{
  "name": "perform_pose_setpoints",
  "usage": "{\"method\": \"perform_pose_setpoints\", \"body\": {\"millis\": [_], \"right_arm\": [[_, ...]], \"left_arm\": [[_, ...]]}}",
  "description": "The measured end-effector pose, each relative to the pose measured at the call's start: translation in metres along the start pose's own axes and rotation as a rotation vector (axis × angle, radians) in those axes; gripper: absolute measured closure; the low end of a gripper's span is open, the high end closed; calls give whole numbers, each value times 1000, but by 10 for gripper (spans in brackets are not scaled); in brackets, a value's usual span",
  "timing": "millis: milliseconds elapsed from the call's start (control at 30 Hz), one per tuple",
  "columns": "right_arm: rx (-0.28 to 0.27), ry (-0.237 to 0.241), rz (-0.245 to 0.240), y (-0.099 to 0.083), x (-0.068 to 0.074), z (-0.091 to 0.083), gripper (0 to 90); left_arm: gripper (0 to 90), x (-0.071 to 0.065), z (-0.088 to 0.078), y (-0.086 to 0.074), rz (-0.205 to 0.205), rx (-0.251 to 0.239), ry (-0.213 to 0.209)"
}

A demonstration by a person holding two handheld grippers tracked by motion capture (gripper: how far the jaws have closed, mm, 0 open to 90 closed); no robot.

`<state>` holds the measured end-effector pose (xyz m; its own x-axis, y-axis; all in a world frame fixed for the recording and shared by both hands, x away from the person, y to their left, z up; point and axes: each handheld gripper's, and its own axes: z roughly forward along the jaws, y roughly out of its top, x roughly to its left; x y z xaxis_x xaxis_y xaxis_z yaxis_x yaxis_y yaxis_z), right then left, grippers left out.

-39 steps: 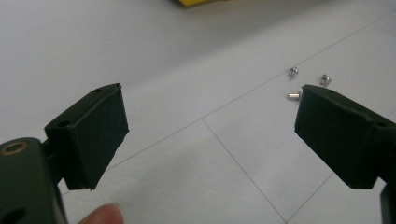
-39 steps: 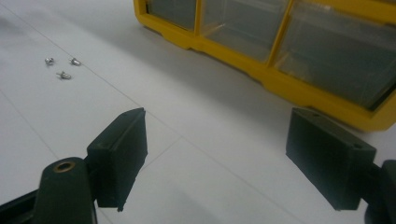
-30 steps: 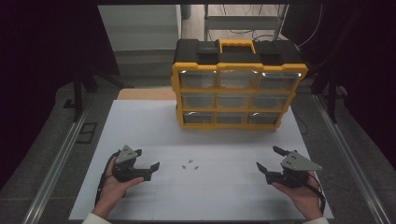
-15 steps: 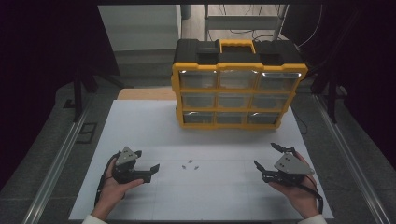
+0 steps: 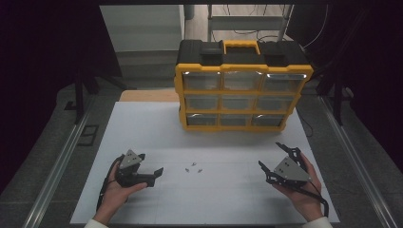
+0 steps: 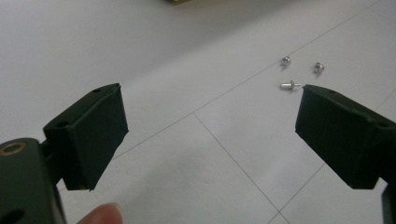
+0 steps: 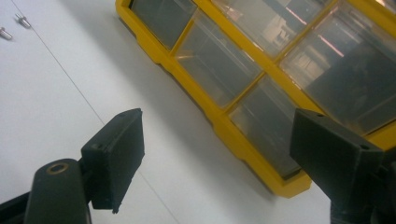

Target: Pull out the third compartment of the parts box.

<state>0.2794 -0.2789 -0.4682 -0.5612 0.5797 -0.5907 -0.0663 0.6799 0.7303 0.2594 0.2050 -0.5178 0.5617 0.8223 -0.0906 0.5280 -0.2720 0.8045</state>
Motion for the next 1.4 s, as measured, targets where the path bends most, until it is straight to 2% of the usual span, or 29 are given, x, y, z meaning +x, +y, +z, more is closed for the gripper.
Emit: {"method": "perform_pose_setpoints", "body": {"millis": [300, 500, 733, 900, 1133, 1200, 1267, 1400], "right_arm": [[9, -40, -40, 3, -2, 0, 191], [11, -50, -38, 4, -3, 1, 191], [15, -91, -50, 13, -11, 4, 190], [14, -126, -80, 26, -20, 7, 189], [-29, -183, -104, 60, -41, 12, 189], [-40, -198, -126, 68, -45, 13, 189], [-39, -208, -145, 73, -48, 14, 188], [-43, -228, -154, 79, -54, 15, 189]], "left_arm": [[96, 1, 0, -1, 1, 3, 3], [96, 1, 1, -1, 0, 5, 6], [96, 2, 0, -1, -9, 3, 15], [96, 2, -1, -1, -13, 1, 19], [96, 2, -1, -2, -16, -4, 17], [96, 2, -1, -2, -15, -3, 16], [96, 2, -1, -2, -14, 0, 14], [96, 2, -1, -2, -15, 0, 14]]}}
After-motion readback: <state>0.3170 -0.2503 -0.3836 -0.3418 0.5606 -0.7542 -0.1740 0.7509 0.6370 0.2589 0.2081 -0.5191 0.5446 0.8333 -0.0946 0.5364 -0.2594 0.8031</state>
